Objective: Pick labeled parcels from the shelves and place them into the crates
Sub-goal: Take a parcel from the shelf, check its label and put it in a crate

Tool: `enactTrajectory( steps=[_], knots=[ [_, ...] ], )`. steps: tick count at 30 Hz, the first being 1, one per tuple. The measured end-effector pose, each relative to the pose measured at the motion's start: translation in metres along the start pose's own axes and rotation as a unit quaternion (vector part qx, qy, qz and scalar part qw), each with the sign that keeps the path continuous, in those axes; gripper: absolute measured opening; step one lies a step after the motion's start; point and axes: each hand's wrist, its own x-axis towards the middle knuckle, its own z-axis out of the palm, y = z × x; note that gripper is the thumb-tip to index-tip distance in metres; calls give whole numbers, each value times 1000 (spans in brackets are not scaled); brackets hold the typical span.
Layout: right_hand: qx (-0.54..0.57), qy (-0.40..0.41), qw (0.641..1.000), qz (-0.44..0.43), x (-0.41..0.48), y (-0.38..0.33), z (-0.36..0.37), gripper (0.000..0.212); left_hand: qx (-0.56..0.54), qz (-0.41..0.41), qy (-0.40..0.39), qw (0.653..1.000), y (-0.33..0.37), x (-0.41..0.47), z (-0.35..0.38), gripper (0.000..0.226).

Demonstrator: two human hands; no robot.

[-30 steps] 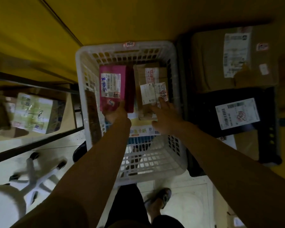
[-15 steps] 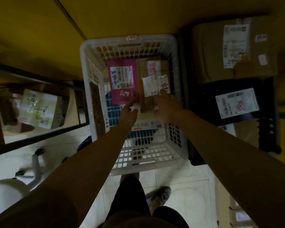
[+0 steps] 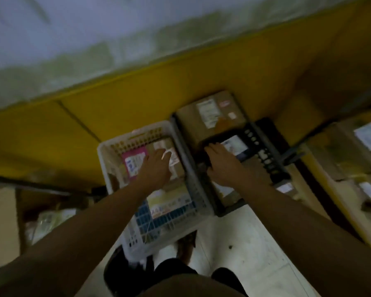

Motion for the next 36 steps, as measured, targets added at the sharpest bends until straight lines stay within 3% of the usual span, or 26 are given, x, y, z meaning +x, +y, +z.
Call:
enactTrajectory(
  steps=[5, 9, 12, 18, 21, 26, 30, 32, 34, 36],
  knots=[
    [18, 87, 991, 105, -144, 71, -10, 70, 112, 160, 40, 980, 145, 2, -41, 64],
    [52, 169, 956, 234, -297, 128, -9, 66, 174, 328, 49, 927, 285, -24, -41, 61],
    [51, 234, 915, 324, -425, 167, 13, 69, 192, 437, 61, 877, 398, -58, -24, 57],
    [102, 265, 802, 526, -656, 195, 106, 71, 213, 586, 10, 782, 600, -171, 59, 60],
    [121, 273, 737, 606, -741, 181, 152, 67, 222, 628, -18, 746, 667, -230, 106, 65],
    [153, 286, 672, 666, -826, 172, 207, 68, 262, 662, -53, 700, 751, -286, 169, 61],
    [174, 274, 659, 679, -855, 199, 224, 72, 273, 661, -61, 696, 805, -298, 202, 52],
    [172, 279, 661, 675, -863, 225, 217, 71, 241, 646, -85, 719, 833, -296, 218, 45],
    [181, 288, 662, 668, -870, 257, 208, 69, 152, 577, -151, 788, 862, -296, 233, 33],
    [209, 290, 657, 664, -872, 290, 202, 68, 40, 453, -242, 857, 890, -301, 247, 34]
  ],
)
